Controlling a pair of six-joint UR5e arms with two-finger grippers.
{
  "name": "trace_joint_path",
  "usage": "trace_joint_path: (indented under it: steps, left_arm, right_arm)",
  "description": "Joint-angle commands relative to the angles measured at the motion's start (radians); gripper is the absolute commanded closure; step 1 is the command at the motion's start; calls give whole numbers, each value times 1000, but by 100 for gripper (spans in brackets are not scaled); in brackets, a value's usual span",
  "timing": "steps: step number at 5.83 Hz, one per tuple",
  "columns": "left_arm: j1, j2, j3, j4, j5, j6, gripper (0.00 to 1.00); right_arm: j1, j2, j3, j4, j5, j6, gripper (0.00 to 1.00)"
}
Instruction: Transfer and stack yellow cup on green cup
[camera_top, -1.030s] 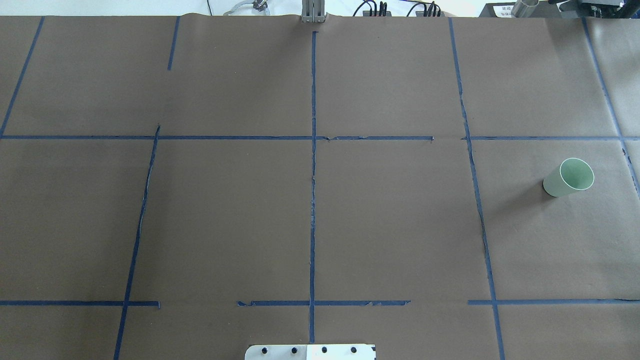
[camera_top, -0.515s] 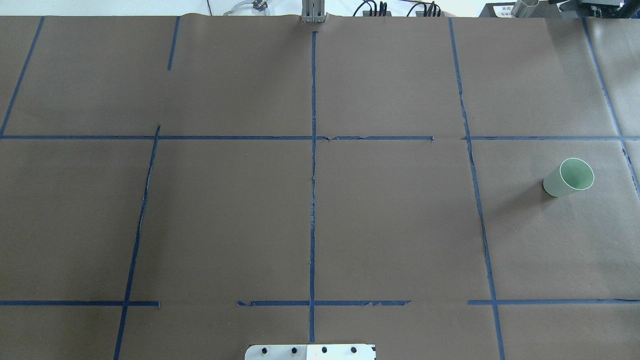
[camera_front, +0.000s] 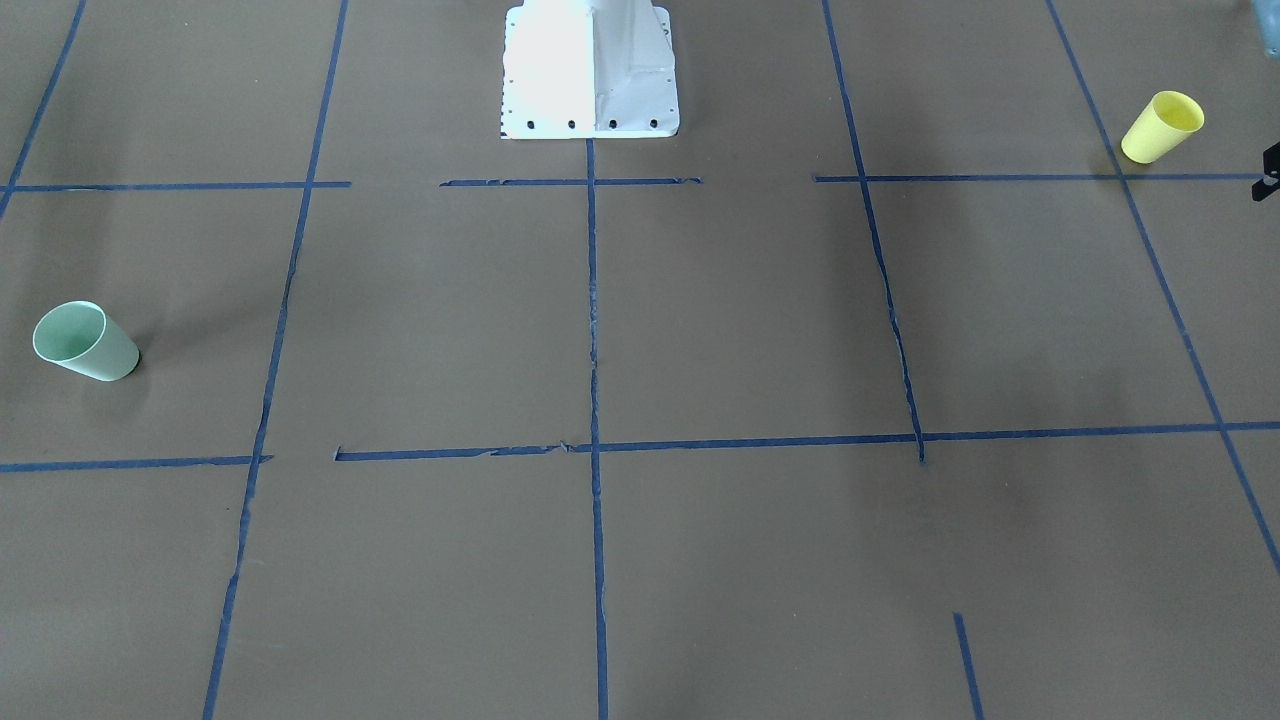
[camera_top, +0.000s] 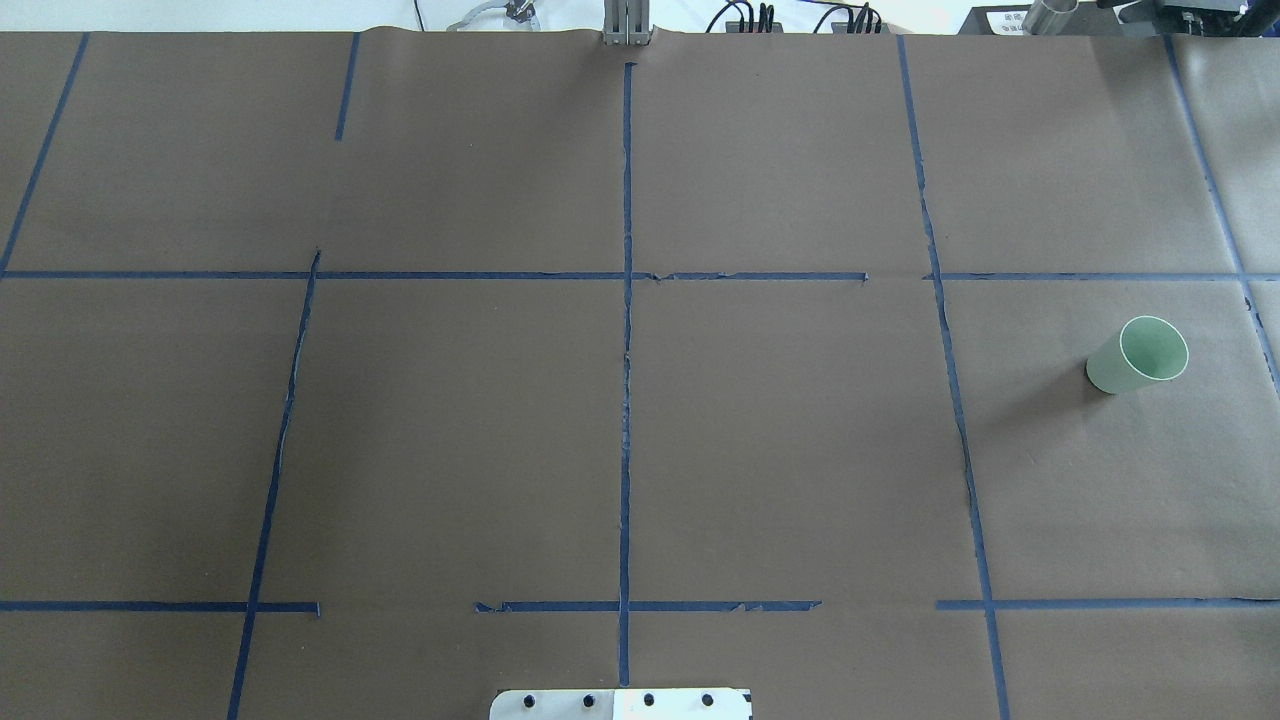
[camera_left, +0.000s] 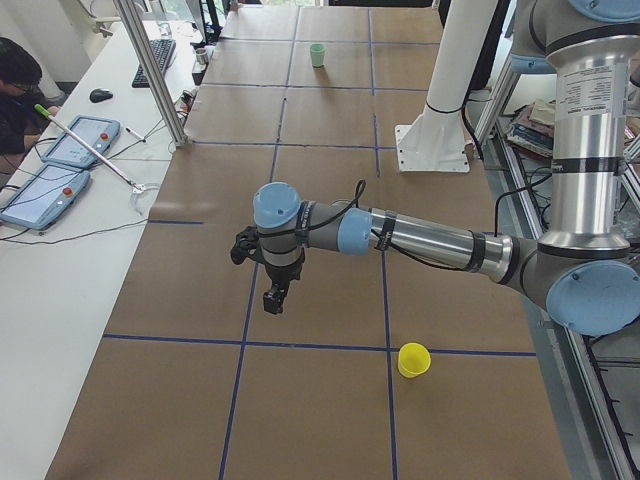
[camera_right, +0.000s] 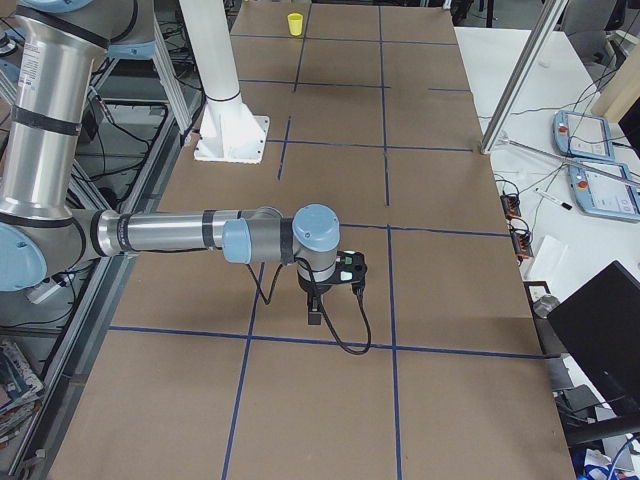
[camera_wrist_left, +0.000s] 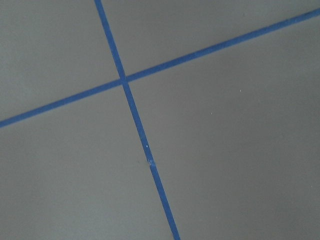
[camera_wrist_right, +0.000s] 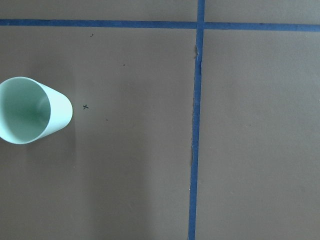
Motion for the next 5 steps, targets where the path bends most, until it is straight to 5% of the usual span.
trace_joint_path:
  steps: [1, 3, 5]
  left_arm:
    - [18, 15, -8, -144, 39, -309, 0]
    - [314, 176, -8, -611, 397, -917, 0]
    - [665, 282, -10, -712, 892, -1408, 0]
  right_arm:
    - [-1, 0, 1, 3, 1, 2, 0]
    - [-1, -3, 1, 3, 10, 1, 0]
    - [1, -5, -1, 3, 16, 1, 0]
